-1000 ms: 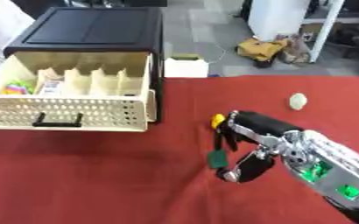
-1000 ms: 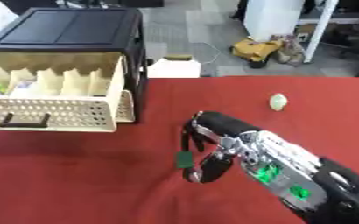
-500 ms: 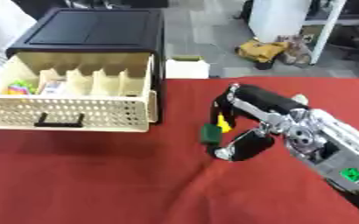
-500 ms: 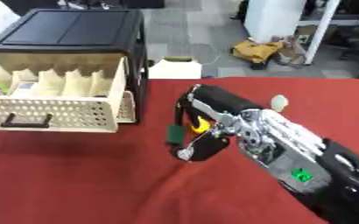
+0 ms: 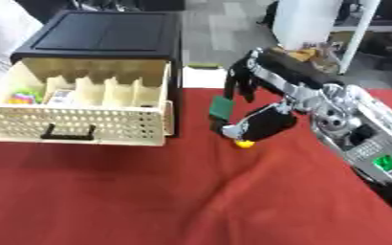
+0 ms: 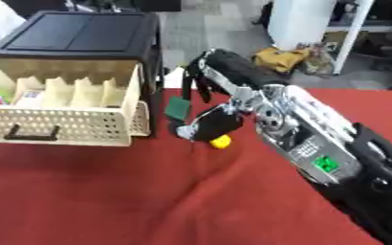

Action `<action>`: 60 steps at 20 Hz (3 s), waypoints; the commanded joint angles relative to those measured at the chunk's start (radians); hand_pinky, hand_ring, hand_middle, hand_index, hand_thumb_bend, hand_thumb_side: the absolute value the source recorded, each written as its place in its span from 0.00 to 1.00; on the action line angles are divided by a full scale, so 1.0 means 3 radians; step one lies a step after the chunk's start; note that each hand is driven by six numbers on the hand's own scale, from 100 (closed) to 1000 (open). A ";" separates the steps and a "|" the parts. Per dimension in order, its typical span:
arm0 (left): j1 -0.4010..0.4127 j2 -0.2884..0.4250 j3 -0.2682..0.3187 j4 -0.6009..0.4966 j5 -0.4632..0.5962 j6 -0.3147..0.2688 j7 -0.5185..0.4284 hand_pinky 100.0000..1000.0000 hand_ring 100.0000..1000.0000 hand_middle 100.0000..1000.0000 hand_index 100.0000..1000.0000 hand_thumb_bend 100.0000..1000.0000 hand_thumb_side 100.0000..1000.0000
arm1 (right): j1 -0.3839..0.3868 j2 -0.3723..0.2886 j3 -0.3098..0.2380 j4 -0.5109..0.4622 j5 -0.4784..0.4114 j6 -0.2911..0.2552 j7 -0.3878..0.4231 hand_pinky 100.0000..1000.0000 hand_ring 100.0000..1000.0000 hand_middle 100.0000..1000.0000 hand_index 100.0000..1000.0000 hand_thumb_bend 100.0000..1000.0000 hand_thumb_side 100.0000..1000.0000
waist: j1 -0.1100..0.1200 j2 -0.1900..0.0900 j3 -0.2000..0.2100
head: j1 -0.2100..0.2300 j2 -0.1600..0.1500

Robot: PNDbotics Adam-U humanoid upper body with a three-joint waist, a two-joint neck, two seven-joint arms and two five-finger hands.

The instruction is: Pick up objects from table and place into drawer.

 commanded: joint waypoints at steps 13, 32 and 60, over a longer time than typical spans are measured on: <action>-0.0046 0.0075 0.0026 -0.0041 0.0000 -0.0003 -0.0004 0.00 0.00 0.00 0.64 0.01 1.00 | -0.0621 0.0324 -0.0155 0.0644 0.0168 -0.0015 -0.0302 0.57 0.55 0.20 0.45 0.39 0.22 | 0.0005 -0.0106 0.0004 | -0.0020 -0.0059; -0.0060 0.0052 0.0008 -0.0041 0.0011 0.0013 -0.0044 0.00 0.00 0.00 0.64 0.01 1.00 | -0.1157 0.0823 -0.0154 0.1560 0.0427 -0.0209 -0.0481 0.57 0.55 0.20 0.45 0.39 0.23 | -0.0031 -0.0137 0.0090 | -0.0050 -0.0040; -0.0100 -0.0008 -0.0005 -0.0041 0.0033 0.0020 -0.0067 0.00 0.00 0.00 0.64 0.03 1.00 | -0.1299 0.1466 -0.0234 0.2083 0.0688 -0.0316 -0.0697 0.56 0.55 0.19 0.43 0.38 0.22 | -0.0030 -0.0135 0.0222 | -0.0188 -0.0076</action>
